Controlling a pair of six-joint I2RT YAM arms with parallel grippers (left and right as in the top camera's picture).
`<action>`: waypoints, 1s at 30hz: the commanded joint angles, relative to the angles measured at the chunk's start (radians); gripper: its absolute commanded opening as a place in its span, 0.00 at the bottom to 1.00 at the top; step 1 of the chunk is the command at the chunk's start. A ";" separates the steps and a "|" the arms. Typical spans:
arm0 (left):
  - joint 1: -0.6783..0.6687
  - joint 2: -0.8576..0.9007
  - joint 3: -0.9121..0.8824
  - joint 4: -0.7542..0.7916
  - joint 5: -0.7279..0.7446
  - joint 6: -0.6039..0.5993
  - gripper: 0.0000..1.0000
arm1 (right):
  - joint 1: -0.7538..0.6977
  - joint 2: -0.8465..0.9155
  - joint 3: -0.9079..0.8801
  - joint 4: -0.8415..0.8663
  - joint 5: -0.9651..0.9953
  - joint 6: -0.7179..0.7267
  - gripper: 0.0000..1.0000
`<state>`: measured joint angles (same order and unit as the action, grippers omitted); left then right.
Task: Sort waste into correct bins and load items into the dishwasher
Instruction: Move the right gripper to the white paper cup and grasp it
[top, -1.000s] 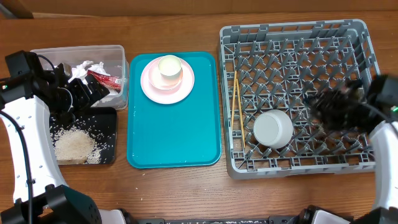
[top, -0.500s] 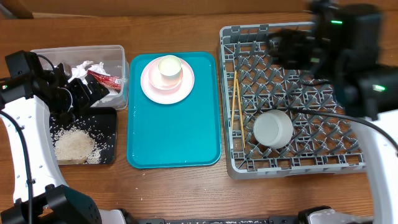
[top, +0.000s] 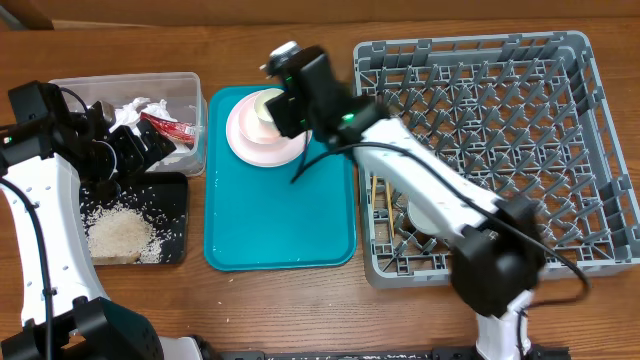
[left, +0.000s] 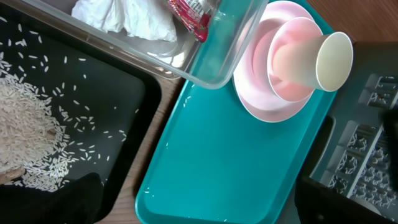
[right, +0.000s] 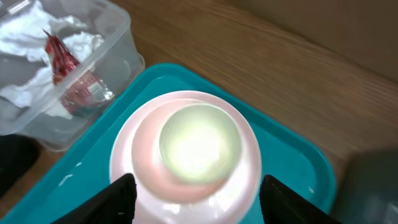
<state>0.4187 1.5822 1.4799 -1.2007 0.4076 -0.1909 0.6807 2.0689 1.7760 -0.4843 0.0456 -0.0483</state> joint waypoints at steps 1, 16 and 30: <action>-0.006 -0.019 0.021 0.001 0.000 0.011 1.00 | -0.004 0.071 0.009 0.086 0.040 -0.090 0.67; -0.006 -0.019 0.021 0.001 0.000 0.011 1.00 | -0.003 0.202 0.009 0.217 -0.040 -0.121 0.64; -0.006 -0.019 0.021 0.001 0.000 0.011 1.00 | 0.001 0.125 0.033 0.229 -0.041 -0.139 0.64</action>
<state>0.4187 1.5822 1.4799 -1.2011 0.4076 -0.1909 0.6796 2.2642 1.7775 -0.2554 0.0143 -0.1787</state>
